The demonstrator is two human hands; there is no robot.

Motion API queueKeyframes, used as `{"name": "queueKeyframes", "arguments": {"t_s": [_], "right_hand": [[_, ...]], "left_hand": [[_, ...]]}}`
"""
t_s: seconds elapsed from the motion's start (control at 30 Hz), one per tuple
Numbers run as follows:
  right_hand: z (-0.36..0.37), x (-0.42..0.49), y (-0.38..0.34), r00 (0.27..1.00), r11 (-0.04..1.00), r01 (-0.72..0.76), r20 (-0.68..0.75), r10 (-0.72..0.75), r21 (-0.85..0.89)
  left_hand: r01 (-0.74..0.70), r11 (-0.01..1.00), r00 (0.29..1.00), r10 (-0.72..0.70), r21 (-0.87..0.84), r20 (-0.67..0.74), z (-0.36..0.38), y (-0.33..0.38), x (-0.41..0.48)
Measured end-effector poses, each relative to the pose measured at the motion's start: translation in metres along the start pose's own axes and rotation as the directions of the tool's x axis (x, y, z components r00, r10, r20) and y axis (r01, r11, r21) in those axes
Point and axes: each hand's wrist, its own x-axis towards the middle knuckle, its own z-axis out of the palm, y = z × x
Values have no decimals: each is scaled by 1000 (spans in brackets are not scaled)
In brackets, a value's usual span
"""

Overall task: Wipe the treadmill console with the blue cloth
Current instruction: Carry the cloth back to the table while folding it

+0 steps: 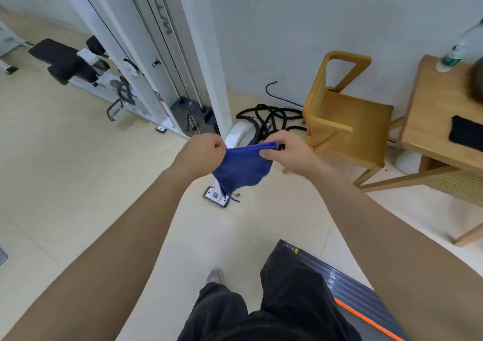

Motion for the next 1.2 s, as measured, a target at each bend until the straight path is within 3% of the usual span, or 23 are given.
{"name": "queueKeyframes", "arguments": {"t_s": [0.1, 0.17, 0.23, 0.3, 0.33, 0.43, 0.53, 0.63, 0.7, 0.8, 0.9, 1.03, 1.13, 1.2], "right_hand": [[33, 31, 23, 993, 935, -59, -76, 91, 349], [53, 46, 21, 980, 903, -33, -162, 113, 429], [62, 57, 3, 964, 875, -11, -227, 139, 485], [61, 62, -23, 948, 837, 21, -277, 157, 547], [59, 66, -35, 940, 816, 42, -301, 164, 576], [49, 74, -56, 896, 736, 99, -382, 228, 670], [33, 86, -46, 814, 674, 43, -417, 405, 737], [16, 94, -9, 751, 553, 7, -370, 547, 833], [6, 95, 19, 762, 465, 11, -309, 570, 885], [-8, 92, 63, 860, 366, -55, -143, 490, 929], [-22, 90, 102, 921, 397, -136, -32, 388, 908], [-52, 92, 135, 942, 418, -77, -72, 329, 905], [-83, 96, 149, 915, 406, -31, -138, 379, 913], [-104, 101, 159, 830, 476, -82, -205, 519, 875]], "left_hand": [[-3, 900, 993, 55, -436, 108, 10, -36, 42], [25, 701, 987, 96, -713, 128, 10, -56, 56], [39, 425, 977, 175, -904, 124, 4, -72, 64], [93, 210, 960, 241, -973, 144, 4, -81, 69], [129, 178, 944, 278, -976, 175, 8, -82, 72], [200, 295, 889, 346, -934, 300, 21, -79, 78], [119, 414, 855, 419, -902, 305, 32, -79, 93], [100, 481, 883, 360, -871, 300, 42, -66, 120], [81, 559, 900, 315, -825, 302, 48, -43, 141], [22, 634, 888, 342, -773, 306, 59, 4, 176], [5, 634, 858, 394, -773, 329, 71, 58, 212], [108, 618, 805, 405, -779, 433, 88, 118, 255], [188, 631, 765, 387, -753, 515, 103, 150, 283], [214, 650, 724, 396, -729, 565, 114, 170, 304]]}}
